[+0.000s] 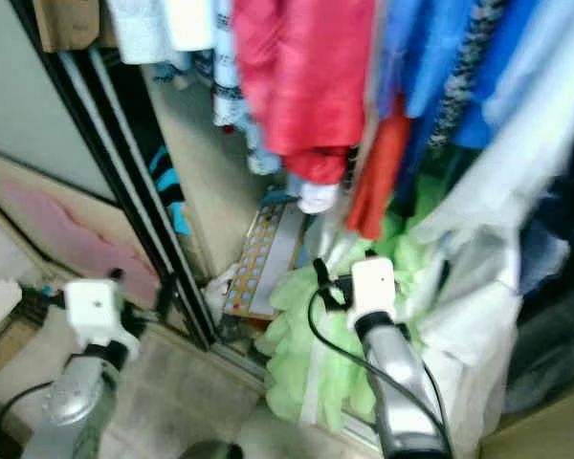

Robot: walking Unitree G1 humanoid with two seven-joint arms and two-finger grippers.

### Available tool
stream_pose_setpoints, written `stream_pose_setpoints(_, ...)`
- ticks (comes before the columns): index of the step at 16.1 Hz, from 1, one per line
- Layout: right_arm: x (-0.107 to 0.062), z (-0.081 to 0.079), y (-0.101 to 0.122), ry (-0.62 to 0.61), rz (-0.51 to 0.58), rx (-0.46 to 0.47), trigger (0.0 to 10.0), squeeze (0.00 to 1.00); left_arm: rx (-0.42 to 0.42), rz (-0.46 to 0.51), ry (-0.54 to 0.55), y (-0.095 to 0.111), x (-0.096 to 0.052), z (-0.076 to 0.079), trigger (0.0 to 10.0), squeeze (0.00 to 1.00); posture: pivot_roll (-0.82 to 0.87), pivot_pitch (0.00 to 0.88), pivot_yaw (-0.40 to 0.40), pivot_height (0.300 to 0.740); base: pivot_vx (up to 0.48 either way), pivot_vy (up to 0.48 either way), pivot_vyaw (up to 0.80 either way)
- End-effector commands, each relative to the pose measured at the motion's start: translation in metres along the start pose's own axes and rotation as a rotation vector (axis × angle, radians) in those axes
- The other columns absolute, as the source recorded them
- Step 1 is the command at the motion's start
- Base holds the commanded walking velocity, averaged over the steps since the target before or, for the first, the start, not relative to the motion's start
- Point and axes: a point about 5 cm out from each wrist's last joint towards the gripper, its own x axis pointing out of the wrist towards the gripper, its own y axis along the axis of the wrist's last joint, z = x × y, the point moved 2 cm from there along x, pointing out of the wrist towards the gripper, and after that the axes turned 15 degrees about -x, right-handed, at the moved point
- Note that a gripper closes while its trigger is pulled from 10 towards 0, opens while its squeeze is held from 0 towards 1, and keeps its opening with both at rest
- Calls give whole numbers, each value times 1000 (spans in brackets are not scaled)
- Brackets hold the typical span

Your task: Clean up the room

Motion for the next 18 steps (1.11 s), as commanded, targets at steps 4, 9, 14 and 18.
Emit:
stream_pose_setpoints(4,0,-4,3,37,17,-24,10000,0,24,24,49,-6,-6,-5,10000,0,50,0,6,740,0,0,800)
stream_pose_setpoints(9,8,-11,-3,47,-8,31,10000,0,8,-29,47,-20,6,-2,10000,0,69,0,14,740,0,0,480)
stream_pose_setpoints(14,15,-5,18,68,48,32,10000,0,23,73,85,8,5,0,10000,0,121,0,-42,740,0,0,0)
stream_pose_setpoints(18,23,-1,25,123,64,16,10000,0,24,143,160,21,2,-4,10000,0,149,0,-99,740,0,0,0)
